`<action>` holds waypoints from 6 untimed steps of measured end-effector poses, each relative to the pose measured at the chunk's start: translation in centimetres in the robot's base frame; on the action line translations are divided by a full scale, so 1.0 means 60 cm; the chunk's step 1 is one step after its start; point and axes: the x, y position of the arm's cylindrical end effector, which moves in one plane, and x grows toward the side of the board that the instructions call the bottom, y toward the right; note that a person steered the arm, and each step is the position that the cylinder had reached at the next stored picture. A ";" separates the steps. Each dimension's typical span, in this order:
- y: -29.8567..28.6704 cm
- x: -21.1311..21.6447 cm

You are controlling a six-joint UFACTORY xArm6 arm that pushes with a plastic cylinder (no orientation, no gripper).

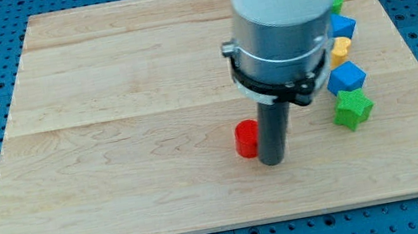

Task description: Move the green star a bit to the left and up

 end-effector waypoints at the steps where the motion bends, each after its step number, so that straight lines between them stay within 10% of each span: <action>1: 0.007 0.004; 6: 0.261 0.001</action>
